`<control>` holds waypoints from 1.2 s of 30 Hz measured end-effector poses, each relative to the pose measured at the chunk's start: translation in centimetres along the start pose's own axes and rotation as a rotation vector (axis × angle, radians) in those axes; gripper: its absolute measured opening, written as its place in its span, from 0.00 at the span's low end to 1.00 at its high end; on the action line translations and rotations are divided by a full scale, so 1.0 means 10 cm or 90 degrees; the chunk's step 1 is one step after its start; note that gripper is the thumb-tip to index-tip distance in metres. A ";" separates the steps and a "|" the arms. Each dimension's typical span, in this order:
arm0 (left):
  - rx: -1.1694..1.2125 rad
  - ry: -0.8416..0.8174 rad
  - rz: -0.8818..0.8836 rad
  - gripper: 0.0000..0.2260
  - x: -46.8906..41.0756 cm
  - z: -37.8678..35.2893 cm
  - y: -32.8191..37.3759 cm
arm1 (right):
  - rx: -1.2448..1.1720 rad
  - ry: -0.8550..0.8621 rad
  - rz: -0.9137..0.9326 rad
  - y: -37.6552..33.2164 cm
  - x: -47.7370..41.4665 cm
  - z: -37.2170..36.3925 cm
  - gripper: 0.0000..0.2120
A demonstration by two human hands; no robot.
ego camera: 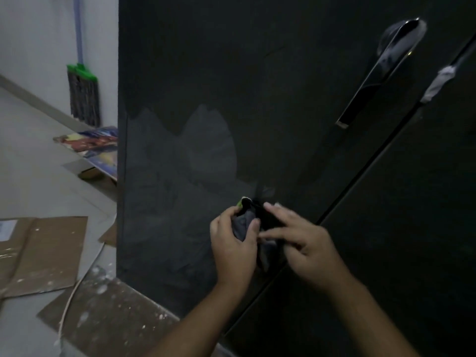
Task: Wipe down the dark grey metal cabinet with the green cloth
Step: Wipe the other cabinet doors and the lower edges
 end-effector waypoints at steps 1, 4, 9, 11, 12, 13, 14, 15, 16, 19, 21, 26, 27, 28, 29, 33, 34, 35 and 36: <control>-0.009 0.010 -0.031 0.17 0.01 -0.03 -0.03 | 0.095 0.016 0.064 -0.07 -0.09 0.12 0.25; -0.044 0.019 -0.103 0.19 0.04 -0.15 -0.04 | 0.431 0.059 0.213 -0.21 -0.39 0.40 0.19; -0.067 0.044 -0.264 0.17 -0.03 -0.23 -0.06 | 0.717 0.131 0.221 -0.01 -0.60 0.54 0.22; -0.080 0.051 -0.346 0.16 -0.10 -0.24 -0.06 | 0.757 0.151 0.229 0.06 -0.61 0.48 0.22; -0.086 0.056 -0.382 0.16 -0.15 -0.23 -0.05 | 0.761 0.163 0.231 0.07 -0.62 0.46 0.22; -0.096 0.064 -0.418 0.15 -0.21 -0.22 -0.01 | 0.761 0.174 0.234 0.08 -0.62 0.45 0.22; -0.113 0.080 -0.456 0.13 -0.30 -0.20 0.04 | 0.760 0.183 0.239 0.08 -0.62 0.45 0.22; -0.135 0.106 -0.486 0.12 -0.41 -0.16 0.08 | 0.762 0.188 0.243 0.09 -0.62 0.45 0.22; -0.150 0.142 -0.501 0.11 -0.54 -0.11 0.13 | 0.766 0.188 0.243 0.09 -0.62 0.45 0.23; -0.134 0.246 -0.471 0.12 -0.99 0.13 0.29 | 0.773 0.182 0.237 0.09 -0.63 0.43 0.24; -0.125 0.263 -0.461 0.12 -1.32 0.32 0.36 | 0.783 0.187 0.230 0.09 -0.63 0.42 0.26; -0.176 0.299 -0.393 0.16 -1.84 0.69 0.42 | 0.783 0.200 0.229 0.07 -0.64 0.41 0.26; -0.186 0.309 -0.355 0.16 -1.84 0.66 0.42 | 0.783 0.204 0.230 0.06 -0.64 0.41 0.26; -0.198 0.315 -0.319 0.16 -1.81 0.61 0.42 | 0.784 0.207 0.233 0.06 -0.64 0.40 0.26; -0.213 0.320 -0.288 0.16 -1.73 0.53 0.42 | 0.784 0.210 0.236 0.06 -0.65 0.40 0.26; -0.273 0.311 -0.279 0.18 -1.43 0.32 0.28 | 0.787 0.221 0.238 0.07 -0.65 0.37 0.26; -0.287 0.298 -0.304 0.18 -1.37 0.31 0.22 | 0.788 0.222 0.239 0.07 -0.65 0.37 0.26; -0.303 0.281 -0.337 0.18 -1.30 0.29 0.14 | 0.788 0.222 0.236 0.07 -0.65 0.36 0.26; -0.323 0.261 -0.375 0.18 -1.22 0.27 0.04 | 0.788 0.220 0.229 0.08 -0.64 0.34 0.27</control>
Point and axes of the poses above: each hand's wrist, its own x-axis away from the middle knuckle, its own z-axis out of the back of the hand, y = z × x, the point moved 1 cm from there along -x, towards the middle knuckle, and after that the axes turned 7 degrees about -x, right-handed, at the moved point
